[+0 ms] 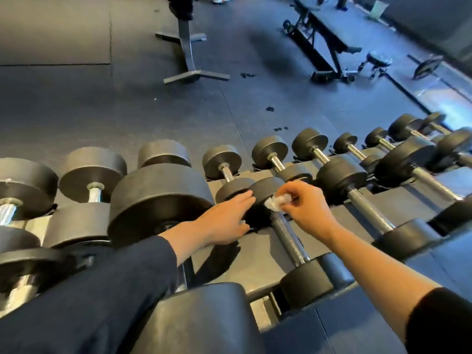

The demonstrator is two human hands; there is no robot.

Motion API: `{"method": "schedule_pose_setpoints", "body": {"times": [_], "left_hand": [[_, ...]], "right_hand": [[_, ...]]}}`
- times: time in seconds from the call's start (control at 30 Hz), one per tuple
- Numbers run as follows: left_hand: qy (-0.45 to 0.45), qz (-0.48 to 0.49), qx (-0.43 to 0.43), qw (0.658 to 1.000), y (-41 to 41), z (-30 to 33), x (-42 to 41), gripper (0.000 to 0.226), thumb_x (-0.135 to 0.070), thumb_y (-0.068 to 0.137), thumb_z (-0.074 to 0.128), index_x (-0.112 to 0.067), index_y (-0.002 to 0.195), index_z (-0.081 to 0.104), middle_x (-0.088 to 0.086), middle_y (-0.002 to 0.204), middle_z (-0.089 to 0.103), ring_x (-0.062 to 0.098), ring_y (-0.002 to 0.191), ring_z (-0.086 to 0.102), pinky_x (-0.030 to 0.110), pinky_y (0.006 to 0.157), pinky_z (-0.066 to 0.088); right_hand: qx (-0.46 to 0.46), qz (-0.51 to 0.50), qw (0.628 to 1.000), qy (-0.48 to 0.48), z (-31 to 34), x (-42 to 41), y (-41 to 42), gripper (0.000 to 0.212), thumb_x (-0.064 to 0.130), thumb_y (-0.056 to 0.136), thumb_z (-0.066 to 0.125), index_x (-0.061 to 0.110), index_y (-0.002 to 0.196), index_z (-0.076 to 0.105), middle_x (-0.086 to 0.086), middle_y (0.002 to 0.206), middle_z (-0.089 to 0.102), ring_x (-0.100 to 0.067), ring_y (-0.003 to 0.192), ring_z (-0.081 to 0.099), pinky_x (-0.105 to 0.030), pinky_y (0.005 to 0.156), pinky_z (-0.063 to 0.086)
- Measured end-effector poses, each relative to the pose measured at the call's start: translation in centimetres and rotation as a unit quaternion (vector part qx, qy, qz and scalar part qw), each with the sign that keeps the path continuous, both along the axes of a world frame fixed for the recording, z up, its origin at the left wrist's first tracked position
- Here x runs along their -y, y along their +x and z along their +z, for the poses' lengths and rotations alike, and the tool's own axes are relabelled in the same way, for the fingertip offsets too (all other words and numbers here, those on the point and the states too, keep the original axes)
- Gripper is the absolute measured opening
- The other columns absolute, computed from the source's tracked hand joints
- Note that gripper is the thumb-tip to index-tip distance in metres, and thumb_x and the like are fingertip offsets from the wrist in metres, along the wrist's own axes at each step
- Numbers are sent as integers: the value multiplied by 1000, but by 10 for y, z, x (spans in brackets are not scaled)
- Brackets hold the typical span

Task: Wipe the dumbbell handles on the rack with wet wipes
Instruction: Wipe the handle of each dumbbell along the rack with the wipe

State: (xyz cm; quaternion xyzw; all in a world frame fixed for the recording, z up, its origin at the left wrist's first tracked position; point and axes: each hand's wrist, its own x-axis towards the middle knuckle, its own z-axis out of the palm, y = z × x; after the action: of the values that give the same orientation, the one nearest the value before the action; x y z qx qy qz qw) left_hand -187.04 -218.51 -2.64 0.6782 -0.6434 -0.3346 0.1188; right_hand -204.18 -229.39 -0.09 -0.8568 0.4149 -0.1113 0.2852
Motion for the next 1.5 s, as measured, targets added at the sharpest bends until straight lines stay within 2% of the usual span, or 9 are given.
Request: {"method": "schedule_pose_setpoints", "body": {"times": [0.1,0.27,0.6,0.77,0.87,0.97,1.13,1.3,1.5], "left_hand": [[-16,2,-36,999,-2,-17,-1,77,-22,94,54,-19,153,3,-4,160,-4,15,146,8,35,119,16],[-51,4,-81,995,-2,-31,-7,81,-17,93,52,-24,153,-2,-10,159,-12,14,146,11,34,115,24],[-73,56,-106,990,-10,-39,-16,79,-10,93,48,-24,153,-3,-10,159,-13,18,126,45,22,89,45],[-56,55,-82,994,-9,-39,-15,78,-12,93,46,-26,153,0,-15,158,-14,17,83,59,33,71,52],[-62,54,-87,993,-8,-41,-14,77,-12,92,47,-25,153,2,-15,158,-13,16,104,57,32,79,51],[-59,53,-93,992,-8,-42,-15,76,-12,92,47,-25,153,3,-15,158,-12,17,108,56,34,83,51],[-63,54,-101,991,-6,-47,-15,78,-12,91,48,-27,153,3,-16,158,-10,21,111,55,39,87,51],[-70,56,-94,992,-6,-47,-17,78,-12,91,49,-29,153,3,-15,159,-7,17,120,51,31,91,48],[-103,26,-86,991,-5,-42,-21,75,-15,93,51,-32,152,8,-22,156,-5,13,134,39,28,102,42]], "right_hand": [[-65,97,992,-53,-6,-9,9,30,-6,78,62,12,100,71,-5,103,64,-25,100,59,-38,88,49],[-259,260,927,-75,-9,-15,11,38,2,83,53,17,115,67,2,124,60,-17,123,41,-25,95,38],[-326,200,924,-20,8,-26,-4,35,11,85,61,30,113,66,7,115,41,-13,109,41,-20,89,39],[-355,184,916,38,27,-32,-18,29,10,88,58,28,107,70,7,112,49,-7,102,44,-21,92,41],[-356,155,916,103,34,-34,-25,28,2,86,57,19,101,74,15,104,52,4,90,48,-6,81,39],[-302,99,932,173,37,-32,-26,21,1,85,61,14,93,75,9,107,63,-3,103,57,-21,94,48],[-135,0,991,-7,35,-21,-4,27,-1,88,57,17,103,71,10,106,57,1,97,51,-12,85,44],[-225,82,970,-32,5,-4,8,31,2,86,59,18,111,68,0,117,62,-14,111,55,-33,97,47],[-182,155,971,-9,-4,1,-17,23,2,80,65,16,97,71,4,115,62,-8,111,54,-21,94,45]]}}
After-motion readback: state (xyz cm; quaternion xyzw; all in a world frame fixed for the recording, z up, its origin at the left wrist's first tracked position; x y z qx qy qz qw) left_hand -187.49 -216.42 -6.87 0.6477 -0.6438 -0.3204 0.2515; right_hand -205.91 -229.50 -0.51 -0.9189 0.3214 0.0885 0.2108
